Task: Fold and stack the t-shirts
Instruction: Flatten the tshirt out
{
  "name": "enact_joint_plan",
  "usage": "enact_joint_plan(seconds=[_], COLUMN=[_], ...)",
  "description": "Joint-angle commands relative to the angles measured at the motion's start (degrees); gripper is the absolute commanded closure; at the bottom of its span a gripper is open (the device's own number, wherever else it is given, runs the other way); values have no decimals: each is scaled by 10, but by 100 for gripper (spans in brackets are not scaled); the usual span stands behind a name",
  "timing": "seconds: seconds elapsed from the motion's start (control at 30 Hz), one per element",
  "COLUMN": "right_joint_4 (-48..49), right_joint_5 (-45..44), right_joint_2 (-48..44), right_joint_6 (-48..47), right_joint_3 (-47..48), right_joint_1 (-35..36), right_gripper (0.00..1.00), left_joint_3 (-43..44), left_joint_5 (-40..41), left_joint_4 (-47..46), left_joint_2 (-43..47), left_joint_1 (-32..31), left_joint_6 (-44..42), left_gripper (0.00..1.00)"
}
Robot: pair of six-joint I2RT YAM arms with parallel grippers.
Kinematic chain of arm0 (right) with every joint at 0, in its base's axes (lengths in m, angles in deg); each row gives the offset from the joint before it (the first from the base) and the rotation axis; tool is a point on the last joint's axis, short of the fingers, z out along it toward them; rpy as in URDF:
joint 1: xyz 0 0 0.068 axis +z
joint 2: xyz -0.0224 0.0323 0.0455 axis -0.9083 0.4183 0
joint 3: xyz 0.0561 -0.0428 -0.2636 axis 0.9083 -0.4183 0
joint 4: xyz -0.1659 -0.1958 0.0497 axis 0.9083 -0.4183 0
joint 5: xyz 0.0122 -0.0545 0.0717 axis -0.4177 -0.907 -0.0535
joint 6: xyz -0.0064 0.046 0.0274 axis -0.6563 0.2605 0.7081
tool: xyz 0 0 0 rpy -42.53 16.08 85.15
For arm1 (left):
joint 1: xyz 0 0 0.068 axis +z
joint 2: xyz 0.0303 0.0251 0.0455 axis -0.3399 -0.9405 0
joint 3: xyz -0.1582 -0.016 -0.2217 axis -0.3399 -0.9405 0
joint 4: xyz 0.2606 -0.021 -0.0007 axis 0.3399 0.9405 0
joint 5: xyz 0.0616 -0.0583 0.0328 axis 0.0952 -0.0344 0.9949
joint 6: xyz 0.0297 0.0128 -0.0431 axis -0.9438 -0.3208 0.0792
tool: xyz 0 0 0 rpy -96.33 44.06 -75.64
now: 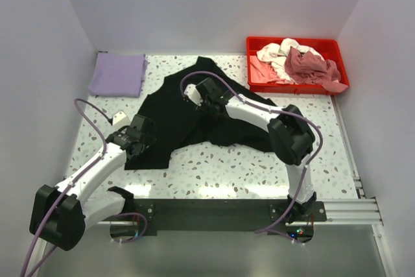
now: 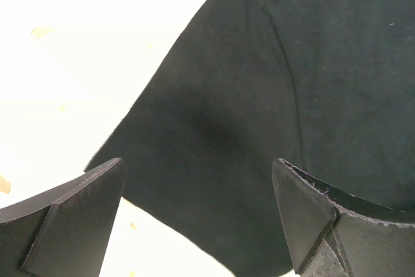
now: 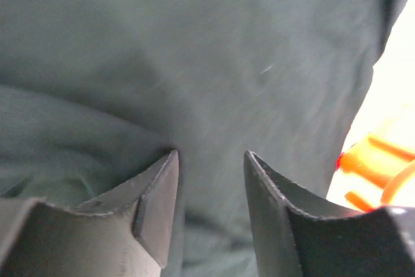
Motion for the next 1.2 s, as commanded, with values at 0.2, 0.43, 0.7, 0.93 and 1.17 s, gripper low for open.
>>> enact_joint_plan(seconds=[0.2, 0.43, 0.7, 0.93, 1.17], right_joint_4=[113, 101, 111, 77, 56], right_joint_5=[-64, 49, 179, 194, 173], right_joint_2=[-7, -203, -369, -426, -455], right_joint_6=[34, 279, 440, 469, 502], right_joint_3=[68, -103, -284, -345, -377], right_joint_1=[-21, -20, -20, -20, -19], right_gripper=[13, 1, 1, 1, 1], left_joint_3=[5, -39, -90, -122, -131], left_joint_5=[12, 12, -36, -97, -138], left_joint_4=[52, 89, -2, -107, -152], left_joint_2=[15, 56, 54, 4, -39], left_joint_1=[4, 4, 40, 123, 124], left_joint_6=[52, 117, 99, 16, -5], left_gripper=[0, 0, 1, 31, 72])
